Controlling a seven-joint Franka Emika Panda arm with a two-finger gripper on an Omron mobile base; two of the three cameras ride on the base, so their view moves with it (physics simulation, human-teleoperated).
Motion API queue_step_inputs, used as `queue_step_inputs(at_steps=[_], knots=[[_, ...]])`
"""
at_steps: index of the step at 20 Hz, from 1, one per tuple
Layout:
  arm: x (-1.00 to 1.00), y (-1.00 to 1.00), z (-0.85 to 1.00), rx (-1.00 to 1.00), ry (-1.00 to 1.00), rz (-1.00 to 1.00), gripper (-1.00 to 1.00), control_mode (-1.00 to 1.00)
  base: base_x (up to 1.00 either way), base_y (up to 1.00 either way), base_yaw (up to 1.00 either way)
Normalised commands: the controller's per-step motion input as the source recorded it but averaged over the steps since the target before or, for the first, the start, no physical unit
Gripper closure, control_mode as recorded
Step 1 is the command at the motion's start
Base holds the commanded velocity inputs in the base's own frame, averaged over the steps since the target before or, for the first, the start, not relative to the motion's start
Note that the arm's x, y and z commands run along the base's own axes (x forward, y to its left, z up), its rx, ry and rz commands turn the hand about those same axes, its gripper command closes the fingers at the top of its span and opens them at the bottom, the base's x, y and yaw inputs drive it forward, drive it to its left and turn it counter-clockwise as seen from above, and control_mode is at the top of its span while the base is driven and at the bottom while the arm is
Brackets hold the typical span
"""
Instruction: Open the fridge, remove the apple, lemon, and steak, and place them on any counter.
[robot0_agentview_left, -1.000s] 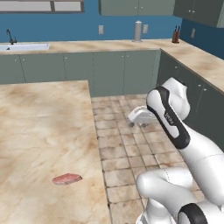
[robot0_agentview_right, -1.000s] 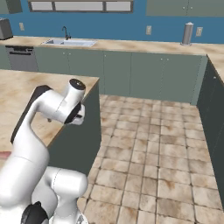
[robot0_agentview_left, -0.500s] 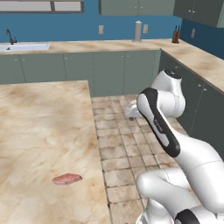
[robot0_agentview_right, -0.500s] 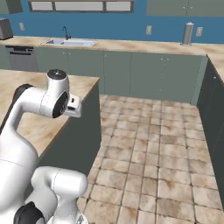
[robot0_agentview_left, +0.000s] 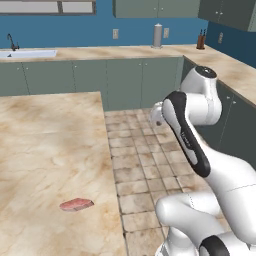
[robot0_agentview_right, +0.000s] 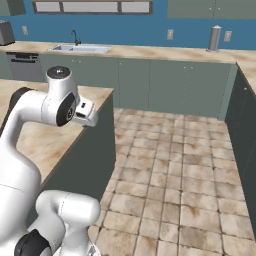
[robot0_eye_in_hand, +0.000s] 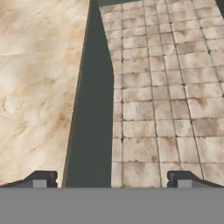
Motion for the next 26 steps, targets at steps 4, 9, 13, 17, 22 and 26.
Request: queue_step_inputs(at_steps=[4, 9, 13, 17, 22, 26], knots=[[-0.06, -0.33, 0.24, -0.07, 0.0, -0.17, -1.0, -1.0, 0.0, 0.0, 0.0], [-0.29, -0.19, 0.03, 0.0, -0.01, -0.07, -1.0, -1.0, 0.0, 0.0, 0.0], [-0.32, -0.2, 0.19, 0.0, -0.05, -0.02, -1.0, -1.0, 0.0, 0.0, 0.0], [-0.33, -0.2, 0.31, 0.0, -0.1, 0.0, -1.0, -1.0, 0.0, 0.0, 0.0], [-0.35, -0.12, 0.36, 0.0, -0.1, 0.0, -1.0, -1.0, 0.0, 0.0, 0.0], [-0.34, -0.08, 0.3, 0.0, -0.05, 0.0, -1.0, -1.0, 0.0, 0.0, 0.0]])
